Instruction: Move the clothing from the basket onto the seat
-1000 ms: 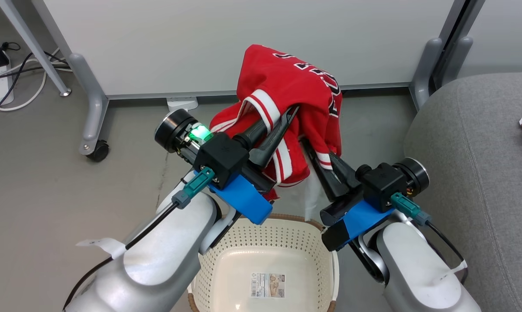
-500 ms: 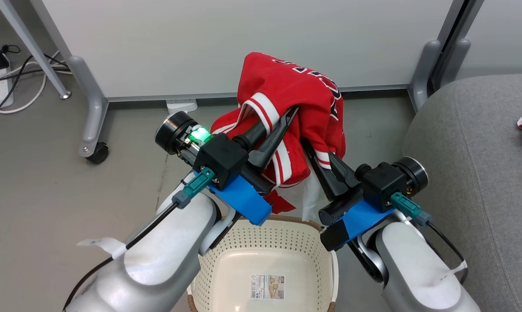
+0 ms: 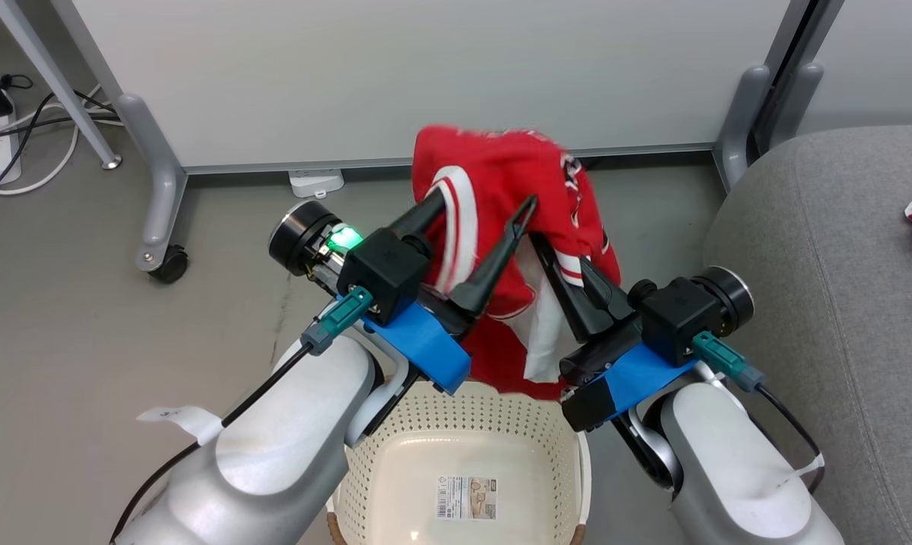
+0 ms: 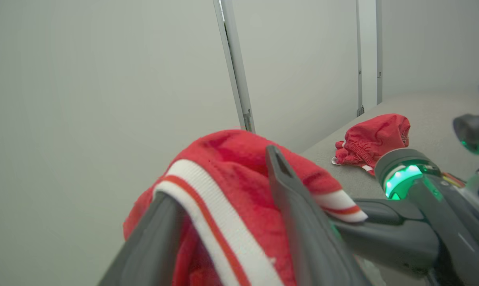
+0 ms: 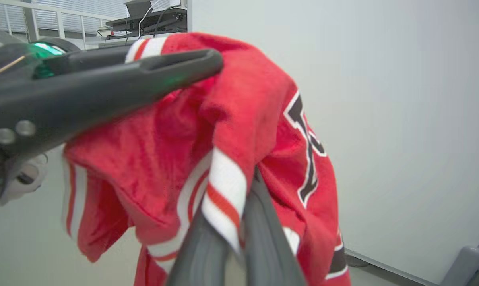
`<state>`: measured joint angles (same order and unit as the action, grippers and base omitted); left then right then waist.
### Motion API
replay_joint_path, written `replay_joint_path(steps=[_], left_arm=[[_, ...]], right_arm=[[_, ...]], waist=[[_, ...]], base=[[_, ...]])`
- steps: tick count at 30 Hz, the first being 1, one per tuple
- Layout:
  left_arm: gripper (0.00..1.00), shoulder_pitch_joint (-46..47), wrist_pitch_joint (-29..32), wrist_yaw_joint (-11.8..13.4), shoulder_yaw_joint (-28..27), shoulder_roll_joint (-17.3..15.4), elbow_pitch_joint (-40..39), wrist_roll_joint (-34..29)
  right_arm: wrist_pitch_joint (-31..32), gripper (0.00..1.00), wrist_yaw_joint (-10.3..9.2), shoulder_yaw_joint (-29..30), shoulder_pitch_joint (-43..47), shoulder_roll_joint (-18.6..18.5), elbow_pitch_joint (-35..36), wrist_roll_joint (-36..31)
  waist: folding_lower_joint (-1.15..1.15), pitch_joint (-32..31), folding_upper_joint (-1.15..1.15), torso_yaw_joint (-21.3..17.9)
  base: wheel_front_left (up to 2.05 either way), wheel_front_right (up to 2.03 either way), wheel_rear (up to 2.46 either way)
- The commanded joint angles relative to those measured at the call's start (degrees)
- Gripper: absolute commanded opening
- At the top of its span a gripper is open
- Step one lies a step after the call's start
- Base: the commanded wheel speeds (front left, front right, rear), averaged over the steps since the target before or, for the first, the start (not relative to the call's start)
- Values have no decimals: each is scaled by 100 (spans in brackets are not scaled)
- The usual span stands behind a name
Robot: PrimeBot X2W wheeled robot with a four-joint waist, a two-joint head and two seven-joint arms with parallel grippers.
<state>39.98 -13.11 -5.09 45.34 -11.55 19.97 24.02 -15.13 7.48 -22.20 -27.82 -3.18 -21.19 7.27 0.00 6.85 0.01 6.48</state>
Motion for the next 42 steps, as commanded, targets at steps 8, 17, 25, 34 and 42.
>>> replay_joint_path(steps=[8,17,25,34,42], left_arm=[[100,-98,4,24,36,-91,52,56],[100,-245,-21,88,40,-231,21,87],[100,-167,-46,140,15,-370,-136,48],[100,-92,-51,115,131,-431,-288,-26],[100,-45,-44,60,303,-398,-336,-76]], right_arm=[[-3,0,3,231,-41,16,197,69],[-4,0,3,738,-43,20,577,51],[-4,0,3,1132,141,23,881,-16],[-4,0,3,1473,377,28,1154,-32],[-4,0,3,1764,630,33,1422,-32]], waist=[[0,50,-1,-13],[0,215,-1,-158],[0,445,-1,-558],[0,725,-1,-1220],[0,889,-1,-1734]], base=[[0,0,0],[0,0,0],[0,0,0],[0,0,0],[0,0,0]])
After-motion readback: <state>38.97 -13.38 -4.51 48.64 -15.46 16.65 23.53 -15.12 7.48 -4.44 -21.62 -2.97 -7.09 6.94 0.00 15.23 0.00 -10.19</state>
